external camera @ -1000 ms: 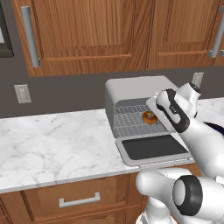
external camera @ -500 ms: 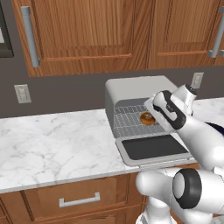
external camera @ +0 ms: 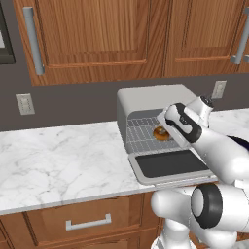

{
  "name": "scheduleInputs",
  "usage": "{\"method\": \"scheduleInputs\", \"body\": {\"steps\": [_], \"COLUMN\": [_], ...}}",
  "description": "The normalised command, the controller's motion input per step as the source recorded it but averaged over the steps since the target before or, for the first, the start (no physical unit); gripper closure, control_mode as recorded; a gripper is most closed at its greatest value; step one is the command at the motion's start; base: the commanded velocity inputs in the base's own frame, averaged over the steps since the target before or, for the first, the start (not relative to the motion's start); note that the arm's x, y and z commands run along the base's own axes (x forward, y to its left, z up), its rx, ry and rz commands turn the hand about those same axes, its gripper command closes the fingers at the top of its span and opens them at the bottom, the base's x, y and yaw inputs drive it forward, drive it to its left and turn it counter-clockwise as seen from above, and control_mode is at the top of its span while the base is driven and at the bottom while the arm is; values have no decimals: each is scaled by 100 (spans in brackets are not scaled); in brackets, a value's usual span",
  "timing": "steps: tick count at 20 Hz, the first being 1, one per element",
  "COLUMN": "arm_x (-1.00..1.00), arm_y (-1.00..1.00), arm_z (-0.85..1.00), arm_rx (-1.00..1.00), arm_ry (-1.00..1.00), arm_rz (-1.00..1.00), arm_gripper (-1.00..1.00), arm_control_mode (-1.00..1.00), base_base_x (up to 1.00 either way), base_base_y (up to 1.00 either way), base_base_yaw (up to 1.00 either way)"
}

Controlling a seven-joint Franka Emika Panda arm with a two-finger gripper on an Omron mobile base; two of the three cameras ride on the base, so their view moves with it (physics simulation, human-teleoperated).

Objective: Pick up the bagel from the plate, place it on the toaster oven rack, close the door, and set the timer.

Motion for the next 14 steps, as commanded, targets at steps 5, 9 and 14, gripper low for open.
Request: {"method": "scheduleInputs", "body": {"steps": [5,9,14], "arm_x": [14,3,2], "arm_y": [3,2,11], "arm_z": [-9,-1,0], "arm_rx": [-1,-1,-1], "arm_ry": [0,0,0], "arm_rz": [0,0,0], "arm_gripper": [100,100,-100], "arm_control_mode": [-100,-100,-100], "base_base_x": [0,0,0], "base_base_y": [0,0,0], "base_base_yaw": [0,0,0]}}
